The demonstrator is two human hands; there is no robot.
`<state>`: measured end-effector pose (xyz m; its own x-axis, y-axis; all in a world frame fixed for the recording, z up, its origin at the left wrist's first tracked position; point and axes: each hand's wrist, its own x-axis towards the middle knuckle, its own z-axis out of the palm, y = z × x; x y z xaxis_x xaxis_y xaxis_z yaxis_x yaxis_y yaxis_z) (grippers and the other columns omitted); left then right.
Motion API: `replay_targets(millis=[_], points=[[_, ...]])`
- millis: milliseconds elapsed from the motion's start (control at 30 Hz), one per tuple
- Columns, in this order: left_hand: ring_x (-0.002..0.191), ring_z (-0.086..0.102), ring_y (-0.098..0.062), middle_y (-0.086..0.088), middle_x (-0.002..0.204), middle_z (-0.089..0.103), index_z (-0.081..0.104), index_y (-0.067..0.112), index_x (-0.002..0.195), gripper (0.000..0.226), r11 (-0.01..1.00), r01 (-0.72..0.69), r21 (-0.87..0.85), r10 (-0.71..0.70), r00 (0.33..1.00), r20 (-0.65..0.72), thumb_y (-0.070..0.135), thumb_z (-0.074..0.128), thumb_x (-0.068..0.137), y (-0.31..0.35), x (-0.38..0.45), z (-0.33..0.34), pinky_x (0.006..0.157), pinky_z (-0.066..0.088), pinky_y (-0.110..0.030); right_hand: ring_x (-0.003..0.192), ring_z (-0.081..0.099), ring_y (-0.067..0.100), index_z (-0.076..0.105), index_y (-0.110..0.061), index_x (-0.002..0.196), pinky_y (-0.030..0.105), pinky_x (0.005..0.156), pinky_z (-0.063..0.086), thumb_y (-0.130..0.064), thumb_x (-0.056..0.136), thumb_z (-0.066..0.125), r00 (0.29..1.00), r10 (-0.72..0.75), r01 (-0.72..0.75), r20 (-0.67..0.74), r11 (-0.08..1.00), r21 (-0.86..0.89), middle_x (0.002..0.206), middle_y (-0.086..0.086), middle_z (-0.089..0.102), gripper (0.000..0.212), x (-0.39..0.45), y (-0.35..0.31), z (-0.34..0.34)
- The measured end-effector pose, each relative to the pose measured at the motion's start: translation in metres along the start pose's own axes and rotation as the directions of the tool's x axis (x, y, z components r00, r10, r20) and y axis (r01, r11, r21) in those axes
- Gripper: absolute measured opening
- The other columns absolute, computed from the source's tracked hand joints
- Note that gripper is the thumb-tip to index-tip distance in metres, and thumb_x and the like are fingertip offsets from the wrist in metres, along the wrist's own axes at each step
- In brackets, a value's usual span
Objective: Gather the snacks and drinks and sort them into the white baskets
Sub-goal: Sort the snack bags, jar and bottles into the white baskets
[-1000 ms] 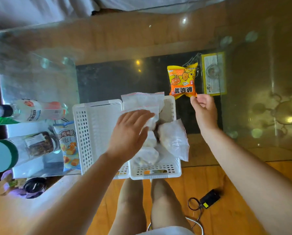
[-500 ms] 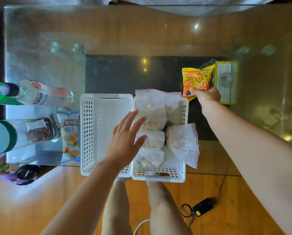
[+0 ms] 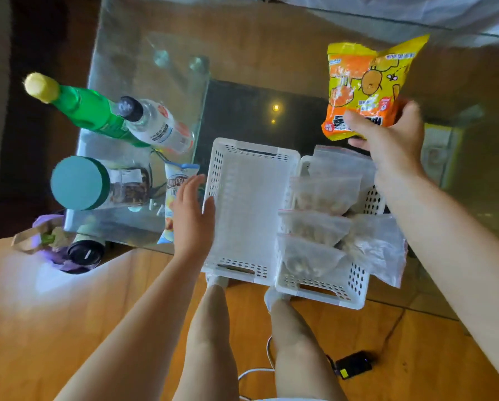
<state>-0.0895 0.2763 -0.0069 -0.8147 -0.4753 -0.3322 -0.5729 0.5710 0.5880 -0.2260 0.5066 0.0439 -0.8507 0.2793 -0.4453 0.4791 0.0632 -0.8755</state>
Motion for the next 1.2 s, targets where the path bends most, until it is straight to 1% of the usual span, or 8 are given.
replay_targets(millis=[133,367,467,533,767,900,1067,1200], points=[[0.126,0.042,-0.028,-0.013,0.138,0.044,0.041,0.011,0.135,0.049,0.976,0.213,0.051,-0.215,0.976,0.023,0.013,0.056,0.088,-0.053,0.024,-0.023,0.103,0.033,-0.036,0.091,0.066,0.015,0.046,-0.026,0.099,0.025,0.061,0.056,-0.014,0.067,0.080,0.997,-0.029,0.026,0.068,0.999,0.044,0.102,-0.004,0.062,0.049,-0.052,0.010,0.048],[0.122,0.048,-0.033,-0.015,0.136,0.046,0.035,0.009,0.137,0.065,0.915,0.354,0.195,-0.393,0.891,0.226,0.030,0.064,0.083,-0.108,0.053,-0.023,0.098,0.042,-0.045,0.100,0.062,0.011,0.039,-0.020,0.124,0.042,0.086,0.055,-0.023,0.080,0.070,0.995,0.077,-0.070,0.068,0.992,-0.109,0.110,-0.010,0.056,0.054,-0.130,0.083,0.105],[0.111,0.053,-0.032,-0.016,0.127,0.051,0.047,0.007,0.126,0.055,0.938,0.290,0.191,-0.333,0.908,0.254,0.026,0.068,0.080,-0.117,0.057,-0.018,0.088,0.042,-0.037,0.084,0.058,-0.011,0.037,-0.016,0.129,0.006,0.073,0.046,-0.022,0.088,0.061,0.996,0.079,-0.071,0.039,0.981,-0.179,0.102,-0.017,0.051,0.048,-0.150,0.116,0.118],[0.104,0.056,-0.030,-0.015,0.118,0.058,0.053,0.006,0.117,0.044,0.953,0.234,0.192,-0.281,0.920,0.274,0.022,0.070,0.079,-0.118,0.058,-0.017,0.079,0.042,-0.034,0.081,0.056,-0.007,0.036,-0.013,0.130,-0.003,0.064,0.038,-0.019,0.089,0.059,0.995,0.103,-0.097,0.018,0.972,-0.212,0.106,-0.011,0.051,0.047,-0.157,0.131,0.125],[0.091,0.052,-0.019,-0.006,0.113,0.054,0.051,0.012,0.117,0.041,0.988,0.086,0.129,-0.114,0.966,0.230,0.027,0.067,0.082,-0.104,0.026,-0.031,0.067,0.043,-0.025,0.095,0.051,0.013,0.035,-0.011,0.132,-0.003,0.062,0.037,-0.019,0.091,0.055,0.980,0.184,-0.197,-0.074,0.942,-0.270,0.117,0.001,0.051,0.047,-0.158,0.155,0.133],[0.102,0.051,-0.030,-0.012,0.117,0.054,0.050,0.010,0.123,0.042,0.967,-0.018,0.254,-0.004,0.996,0.084,0.023,0.062,0.086,-0.092,0.009,-0.049,0.077,0.042,-0.038,0.103,0.053,0.016,0.034,-0.012,0.133,0.008,0.069,0.040,-0.019,0.091,0.055,0.976,0.208,-0.219,-0.071,0.927,-0.304,0.124,0.004,0.052,0.048,-0.159,0.157,0.129],[0.109,0.049,-0.030,-0.011,0.123,0.052,0.048,0.011,0.129,0.045,0.971,0.022,0.236,-0.021,1.000,-0.006,0.020,0.060,0.087,-0.066,-0.006,-0.057,0.076,0.034,-0.030,0.111,0.055,0.023,0.035,-0.009,0.134,0.023,0.083,0.043,-0.017,0.091,0.056,0.962,0.256,-0.271,-0.091,0.930,-0.249,0.128,0.008,0.053,0.049,-0.159,0.153,0.117],[0.105,0.051,-0.026,-0.002,0.112,0.049,0.050,0.013,0.123,0.041,0.991,0.080,0.104,-0.075,0.996,-0.051,0.025,0.062,0.085,-0.043,-0.006,-0.051,0.077,0.032,-0.027,0.109,0.056,0.021,0.037,-0.010,0.132,0.014,0.073,0.042,-0.017,0.090,0.056,0.962,0.257,-0.271,-0.092,0.935,-0.228,0.126,0.007,0.055,0.046,-0.158,0.151,0.109]])
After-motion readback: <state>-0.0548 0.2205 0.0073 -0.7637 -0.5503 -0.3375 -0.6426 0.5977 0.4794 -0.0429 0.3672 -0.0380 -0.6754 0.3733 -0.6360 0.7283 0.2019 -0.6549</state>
